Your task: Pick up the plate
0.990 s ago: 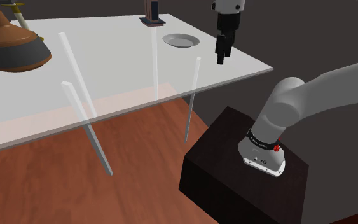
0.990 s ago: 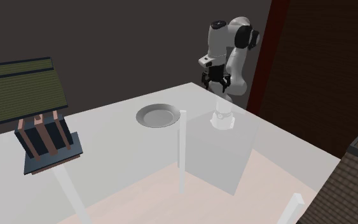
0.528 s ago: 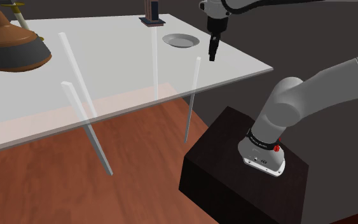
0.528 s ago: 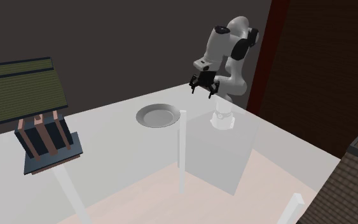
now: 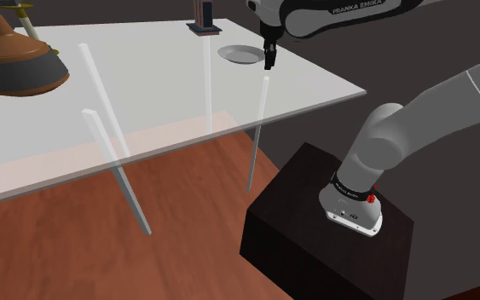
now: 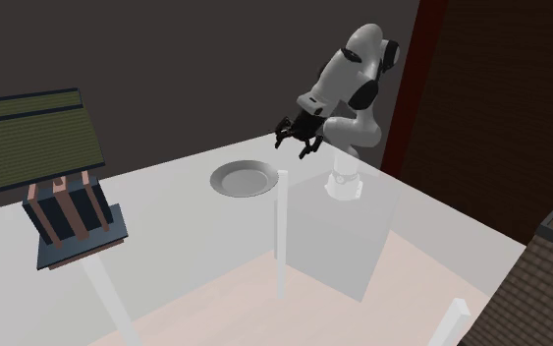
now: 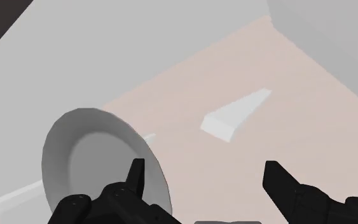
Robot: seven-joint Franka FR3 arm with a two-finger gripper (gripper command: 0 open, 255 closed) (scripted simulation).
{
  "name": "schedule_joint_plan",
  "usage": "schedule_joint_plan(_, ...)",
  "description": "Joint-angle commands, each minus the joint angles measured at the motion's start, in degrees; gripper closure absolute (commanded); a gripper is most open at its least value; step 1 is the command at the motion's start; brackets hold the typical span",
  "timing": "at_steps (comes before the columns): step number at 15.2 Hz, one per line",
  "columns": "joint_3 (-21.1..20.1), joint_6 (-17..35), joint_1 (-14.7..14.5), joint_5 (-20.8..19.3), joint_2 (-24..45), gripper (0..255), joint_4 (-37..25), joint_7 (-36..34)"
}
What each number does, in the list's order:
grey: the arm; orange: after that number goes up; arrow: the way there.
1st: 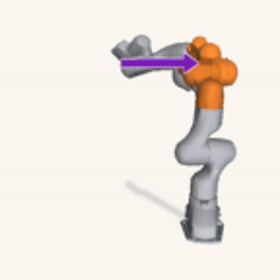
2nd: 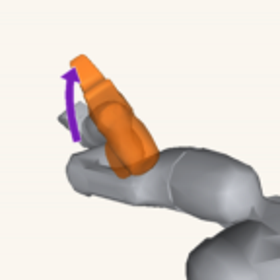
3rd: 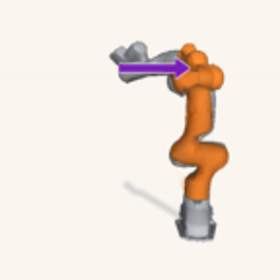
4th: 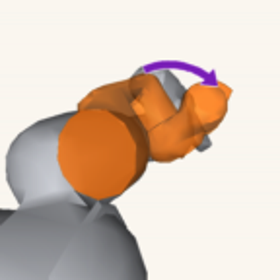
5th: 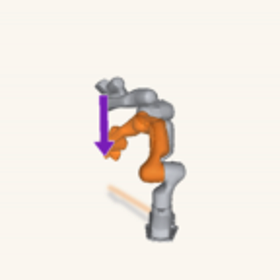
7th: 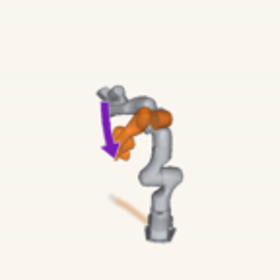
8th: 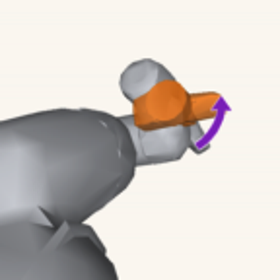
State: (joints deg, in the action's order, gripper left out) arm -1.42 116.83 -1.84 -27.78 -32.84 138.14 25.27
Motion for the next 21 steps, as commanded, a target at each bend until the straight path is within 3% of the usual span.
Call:
schedule_joint_plan(1, -0.2, 5.4, 0.3, -4.3, 2.3, 0, -0.4, 1.4)
schedule_joint_plan(4, -0.6, 11.8, 1.0, -10.1, 5.1, 0, -1.5, 2.7)
schedule_joint_plan(13, -0.9, 16.7, 2.1, -12.9, 6.5, 0, 2.7, -1.2)
schedule_joint_plan(14, -0.8, 16.6, 2.1, -12.9, 6.5, 255, 2.7, -1.2)
schedule_joint_plan(21, -0.8, 16.7, 2.1, -12.9, 6.6, 255, 2.6, -1.1)
